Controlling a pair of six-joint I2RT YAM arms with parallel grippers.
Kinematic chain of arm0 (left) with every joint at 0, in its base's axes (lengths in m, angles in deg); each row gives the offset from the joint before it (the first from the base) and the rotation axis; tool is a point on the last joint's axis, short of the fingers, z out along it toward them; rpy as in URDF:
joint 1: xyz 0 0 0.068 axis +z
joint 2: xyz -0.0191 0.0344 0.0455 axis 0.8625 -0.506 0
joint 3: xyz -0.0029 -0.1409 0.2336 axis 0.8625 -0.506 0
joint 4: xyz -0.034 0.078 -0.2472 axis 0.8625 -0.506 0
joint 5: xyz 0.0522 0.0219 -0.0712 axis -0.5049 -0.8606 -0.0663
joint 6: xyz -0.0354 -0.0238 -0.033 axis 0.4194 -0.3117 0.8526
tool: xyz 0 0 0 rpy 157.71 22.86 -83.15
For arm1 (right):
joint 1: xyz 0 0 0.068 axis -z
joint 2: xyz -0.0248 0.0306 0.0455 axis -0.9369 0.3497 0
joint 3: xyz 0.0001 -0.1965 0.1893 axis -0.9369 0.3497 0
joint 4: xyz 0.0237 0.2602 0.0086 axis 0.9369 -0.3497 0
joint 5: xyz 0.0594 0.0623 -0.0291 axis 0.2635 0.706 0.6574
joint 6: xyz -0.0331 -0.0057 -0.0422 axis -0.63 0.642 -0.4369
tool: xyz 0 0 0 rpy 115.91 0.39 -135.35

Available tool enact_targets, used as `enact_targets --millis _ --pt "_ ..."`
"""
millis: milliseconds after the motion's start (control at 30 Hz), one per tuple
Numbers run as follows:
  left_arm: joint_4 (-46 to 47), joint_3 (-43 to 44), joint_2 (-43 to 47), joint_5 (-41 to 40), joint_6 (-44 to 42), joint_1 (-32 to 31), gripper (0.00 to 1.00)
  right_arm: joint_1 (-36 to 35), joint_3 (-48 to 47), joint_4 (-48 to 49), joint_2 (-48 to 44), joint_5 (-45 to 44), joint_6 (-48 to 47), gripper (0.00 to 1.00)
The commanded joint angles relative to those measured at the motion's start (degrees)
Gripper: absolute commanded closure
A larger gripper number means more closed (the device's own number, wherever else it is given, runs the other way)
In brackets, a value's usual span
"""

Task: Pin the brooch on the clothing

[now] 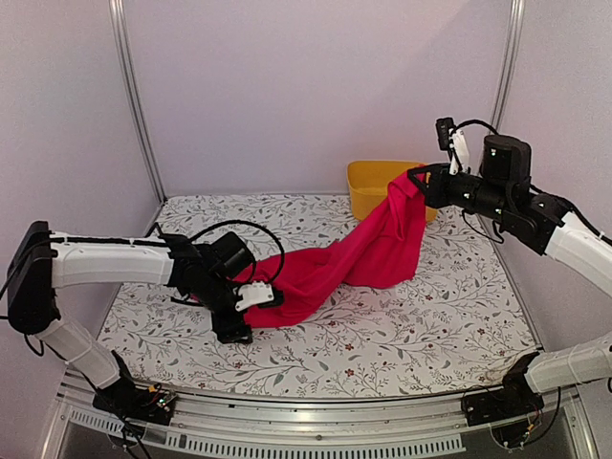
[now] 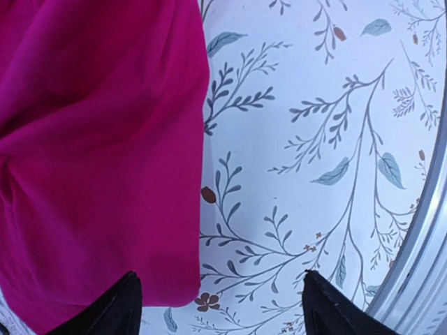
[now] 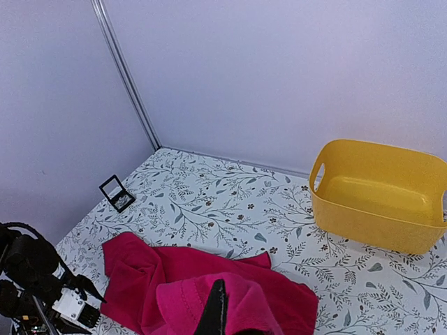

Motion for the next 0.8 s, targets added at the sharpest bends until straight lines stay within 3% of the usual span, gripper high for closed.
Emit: enact_targets --millis 0,400,500,600,633,667,767 --pt "-7.0 -0.4 -5.6 -5.6 3.6 -2.2 0.17 1.1 -1.6 0.8 0.6 -3.0 0.6 1.00" --pt "-0.9 -1.6 -10.5 -21.7 8.0 2.5 0.23 1.4 -0.7 0.4 0.3 -3.5 -0.4 1.00" --pt "1.7 -2.1 -10.6 -22.1 7.5 3.0 0.45 1.5 -0.9 0.5 0.0 -3.6 -0.5 1.00" --pt "3.4 -2.0 -10.7 -19.4 7.6 3.1 0.80 1.5 -1.4 0.0 -0.1 -3.6 -1.1 1.00" --pt "3.7 -1.9 -10.5 -19.3 8.2 3.1 0.96 1.5 -1.6 -0.2 -0.2 -3.6 -1.2 1.00" --pt "4.2 -1.9 -9.9 -20.3 9.2 3.2 1.00 1.5 -1.7 -0.4 -0.3 -4.9 -1.3 1.00" --pt "3.8 -0.6 -5.7 -29.6 13.4 4.3 1.00 1.5 -3.8 -1.9 -1.1 -5.5 -1.5 1.00"
